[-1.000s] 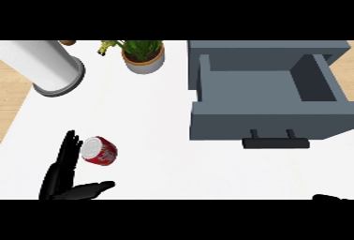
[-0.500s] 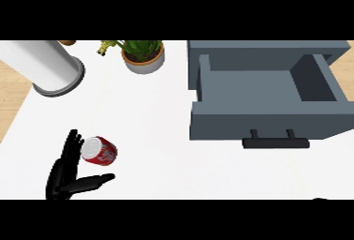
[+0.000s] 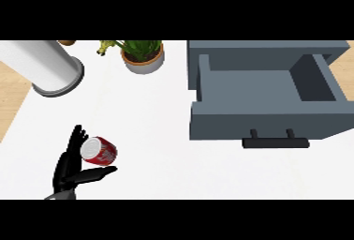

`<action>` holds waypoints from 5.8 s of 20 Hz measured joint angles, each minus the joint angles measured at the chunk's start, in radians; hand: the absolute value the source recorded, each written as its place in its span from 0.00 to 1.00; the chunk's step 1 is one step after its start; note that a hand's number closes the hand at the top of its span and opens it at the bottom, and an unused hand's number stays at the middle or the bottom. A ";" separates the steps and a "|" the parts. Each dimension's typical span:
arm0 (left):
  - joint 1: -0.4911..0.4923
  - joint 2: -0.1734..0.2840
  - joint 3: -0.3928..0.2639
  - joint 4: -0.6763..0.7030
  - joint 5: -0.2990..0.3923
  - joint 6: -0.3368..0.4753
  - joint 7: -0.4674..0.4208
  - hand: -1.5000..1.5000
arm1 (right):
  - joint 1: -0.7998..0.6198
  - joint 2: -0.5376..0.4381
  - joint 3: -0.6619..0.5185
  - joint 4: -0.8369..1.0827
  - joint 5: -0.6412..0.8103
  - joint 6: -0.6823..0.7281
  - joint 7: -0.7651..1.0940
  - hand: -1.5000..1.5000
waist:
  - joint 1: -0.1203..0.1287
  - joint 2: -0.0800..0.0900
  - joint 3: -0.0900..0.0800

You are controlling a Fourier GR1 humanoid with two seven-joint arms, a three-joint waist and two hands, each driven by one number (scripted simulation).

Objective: Pick up the can, place it into the drawer and close the drawer

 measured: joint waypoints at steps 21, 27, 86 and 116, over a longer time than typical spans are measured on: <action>-0.254 0.022 -0.041 0.325 0.000 -0.151 -0.164 1.00 | -0.057 -0.005 -0.013 0.017 0.035 -0.012 0.009 0.00 | -0.002 0.000 0.000; -0.380 -0.037 -0.020 0.397 0.013 -0.055 -0.159 1.00 | -0.069 -0.001 -0.008 0.019 0.047 -0.017 0.003 0.00 | -0.009 0.003 -0.001; -1.421 -0.123 -0.516 0.337 0.358 0.537 0.703 1.00 | -0.169 -0.053 -0.034 -0.017 0.045 -0.042 0.092 0.00 | -0.069 0.015 0.003; -1.498 -0.123 -0.561 0.478 0.573 0.707 0.543 0.00 | -0.367 -0.230 0.185 0.166 0.497 0.000 -0.068 0.00 | -0.069 0.033 0.003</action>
